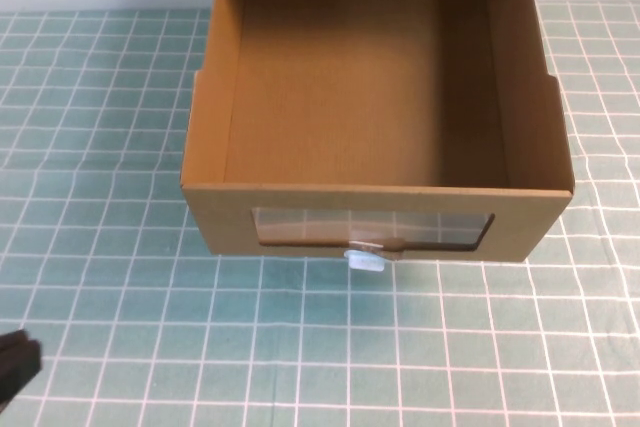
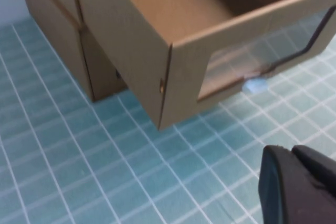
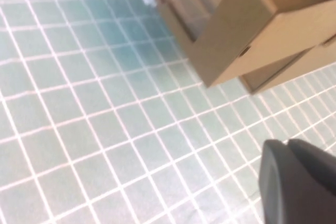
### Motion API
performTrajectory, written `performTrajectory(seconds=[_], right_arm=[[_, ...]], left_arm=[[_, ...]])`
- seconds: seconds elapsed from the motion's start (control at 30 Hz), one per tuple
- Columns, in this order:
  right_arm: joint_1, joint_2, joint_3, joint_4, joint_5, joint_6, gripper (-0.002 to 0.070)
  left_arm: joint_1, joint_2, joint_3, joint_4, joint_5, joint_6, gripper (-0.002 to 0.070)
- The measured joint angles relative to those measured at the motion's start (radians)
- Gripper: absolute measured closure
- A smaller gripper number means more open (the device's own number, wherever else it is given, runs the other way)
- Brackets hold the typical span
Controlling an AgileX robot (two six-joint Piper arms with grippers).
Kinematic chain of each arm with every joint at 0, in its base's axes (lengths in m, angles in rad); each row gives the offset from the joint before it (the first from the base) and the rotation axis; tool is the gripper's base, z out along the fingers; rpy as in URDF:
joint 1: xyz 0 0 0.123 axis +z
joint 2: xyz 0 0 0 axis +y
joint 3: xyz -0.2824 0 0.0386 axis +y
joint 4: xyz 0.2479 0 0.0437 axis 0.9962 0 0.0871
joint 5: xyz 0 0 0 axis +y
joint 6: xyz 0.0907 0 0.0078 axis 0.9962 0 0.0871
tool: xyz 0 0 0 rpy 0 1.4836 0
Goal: Open the shoe box
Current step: 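Pull the top drawer of the cardboard box fully open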
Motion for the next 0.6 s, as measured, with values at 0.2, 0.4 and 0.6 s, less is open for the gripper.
performTrajectory(seconds=[0.2, 0.4, 0.6], right_arm=[[0.000, 0.000, 0.044, 0.004, -0.003, 0.000, 0.0689], [0.000, 0.000, 0.046, 0.006, -0.004, 0.000, 0.0689], [0.000, 0.000, 0.046, 0.014, -0.004, 0.002, 0.0689]], left_arm=[[0.000, -0.072, 0.000, 0.002, 0.004, 0.002, 0.0680], [0.000, -0.072, 0.012, 0.004, 0.011, 0.002, 0.0680], [0.000, -0.072, 0.018, 0.008, 0.027, 0.002, 0.0680]])
